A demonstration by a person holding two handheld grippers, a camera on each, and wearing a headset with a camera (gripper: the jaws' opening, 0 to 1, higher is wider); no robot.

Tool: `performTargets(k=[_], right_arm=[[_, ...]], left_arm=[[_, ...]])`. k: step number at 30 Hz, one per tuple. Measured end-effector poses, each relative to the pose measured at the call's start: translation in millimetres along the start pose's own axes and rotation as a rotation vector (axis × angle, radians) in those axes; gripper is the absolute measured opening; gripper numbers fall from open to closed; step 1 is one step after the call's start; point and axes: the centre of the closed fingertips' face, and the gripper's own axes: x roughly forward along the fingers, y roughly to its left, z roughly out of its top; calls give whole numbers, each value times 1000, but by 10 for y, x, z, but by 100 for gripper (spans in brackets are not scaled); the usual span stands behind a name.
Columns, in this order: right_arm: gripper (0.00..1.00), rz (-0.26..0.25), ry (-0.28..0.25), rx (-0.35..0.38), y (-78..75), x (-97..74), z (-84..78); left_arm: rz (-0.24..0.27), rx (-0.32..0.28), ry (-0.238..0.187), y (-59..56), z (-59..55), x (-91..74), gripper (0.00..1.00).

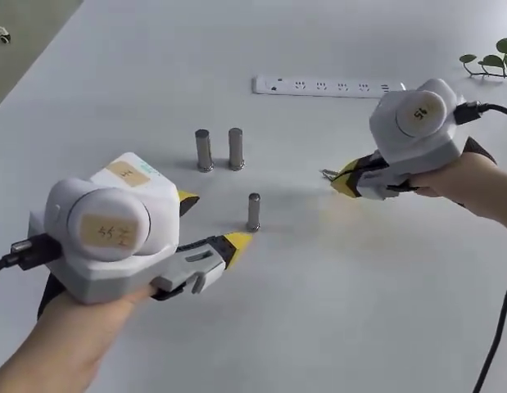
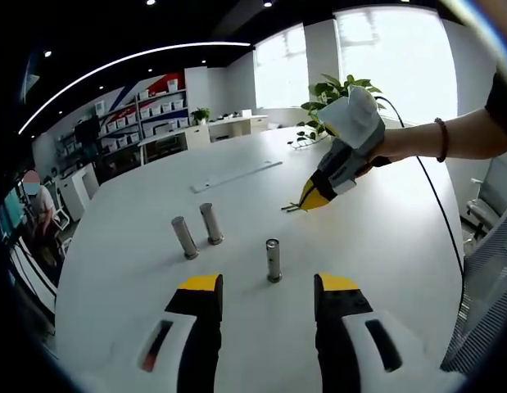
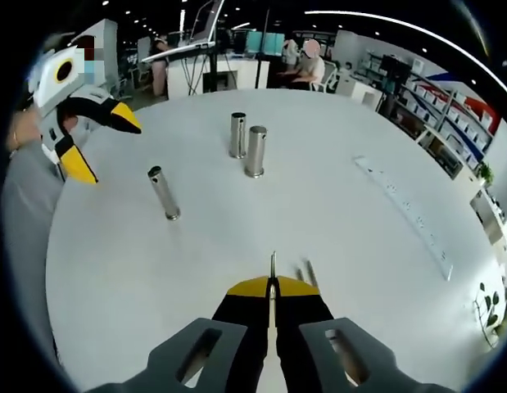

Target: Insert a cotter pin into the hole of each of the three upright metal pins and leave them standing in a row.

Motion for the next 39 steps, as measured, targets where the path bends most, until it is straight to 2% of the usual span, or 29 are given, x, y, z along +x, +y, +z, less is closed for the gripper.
performTargets(k=[4,10,13,15,19,20,24,28,34,39], right_arm=[[0,20,-21,-121,154,-87,123],[0,61,-46,-148,351,-179,243],[0,80,-67,-191,470,-232,315],[0,98,-80,-209,499,-208,329],[0,132,-107,-259,694,-287,407],[0,139,-112,-266,736,-305,415],[0,175,-130,-283,906,-350,442],[0,204,-143,-295,1045,-370,446],[0,233,-150,-317,1163,-385,444],[0,250,-164,-323,1235,-404,472]], left_arm=[[-15,-5,-5,-16,60,-16,39],[-66,-58,11,-109,62,-20,34],[-94,-83,19,-168,54,-23,31],[-123,-130,32,-239,35,-34,30],[-167,-176,34,-315,38,-39,28],[-186,-187,37,-349,39,-42,27],[-204,-230,50,-382,37,-40,22],[-257,-313,52,-447,66,-32,20],[-312,-413,60,-534,107,-31,16],[-328,-438,91,-591,67,0,15]])
